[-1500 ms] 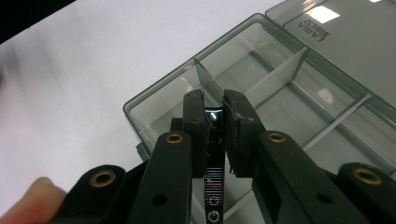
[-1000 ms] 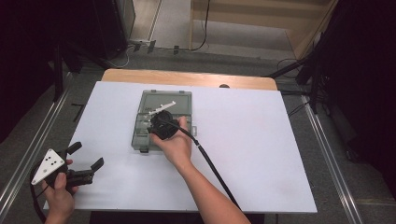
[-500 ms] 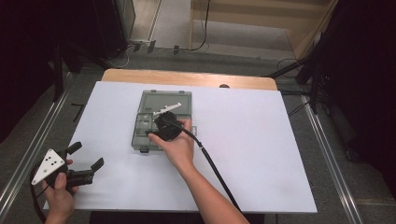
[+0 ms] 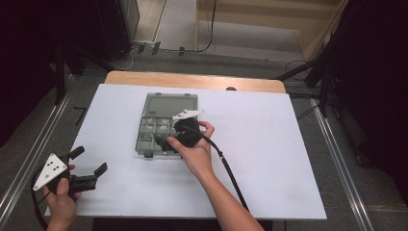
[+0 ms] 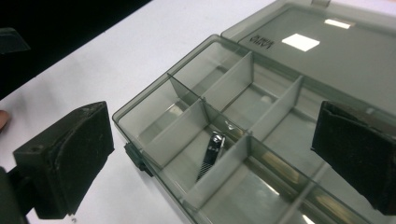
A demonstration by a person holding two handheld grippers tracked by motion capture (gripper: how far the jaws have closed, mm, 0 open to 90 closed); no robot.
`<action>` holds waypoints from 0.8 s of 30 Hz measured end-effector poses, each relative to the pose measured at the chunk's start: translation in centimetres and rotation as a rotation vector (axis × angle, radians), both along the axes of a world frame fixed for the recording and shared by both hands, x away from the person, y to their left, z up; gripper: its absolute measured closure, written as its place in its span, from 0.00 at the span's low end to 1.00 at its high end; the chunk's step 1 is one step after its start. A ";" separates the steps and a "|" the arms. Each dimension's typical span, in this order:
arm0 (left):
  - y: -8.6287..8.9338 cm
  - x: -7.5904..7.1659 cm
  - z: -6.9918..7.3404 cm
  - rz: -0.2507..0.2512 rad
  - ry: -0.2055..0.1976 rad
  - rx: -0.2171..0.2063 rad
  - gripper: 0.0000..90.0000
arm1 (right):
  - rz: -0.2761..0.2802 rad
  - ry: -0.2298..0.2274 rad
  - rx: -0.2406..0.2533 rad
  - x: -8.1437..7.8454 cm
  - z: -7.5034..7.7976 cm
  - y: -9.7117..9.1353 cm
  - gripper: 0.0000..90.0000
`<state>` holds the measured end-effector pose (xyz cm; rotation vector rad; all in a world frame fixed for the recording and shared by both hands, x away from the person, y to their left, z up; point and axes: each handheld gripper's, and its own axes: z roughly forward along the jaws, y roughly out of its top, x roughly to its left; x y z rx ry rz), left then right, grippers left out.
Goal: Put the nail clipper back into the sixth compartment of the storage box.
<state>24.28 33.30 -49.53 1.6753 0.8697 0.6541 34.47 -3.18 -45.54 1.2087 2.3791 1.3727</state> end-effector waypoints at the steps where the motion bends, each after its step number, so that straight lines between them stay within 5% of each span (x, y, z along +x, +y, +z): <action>1: 0.0 0.0 0.0 -0.001 0.000 0.000 0.00 | 0.002 -0.009 0.002 -0.1 0.1 -0.3 0.00; 24: 0.0 0.0 0.0 0.002 0.000 0.003 0.00 | -0.067 -0.096 0.030 -3.2 0.5 -7.7 0.00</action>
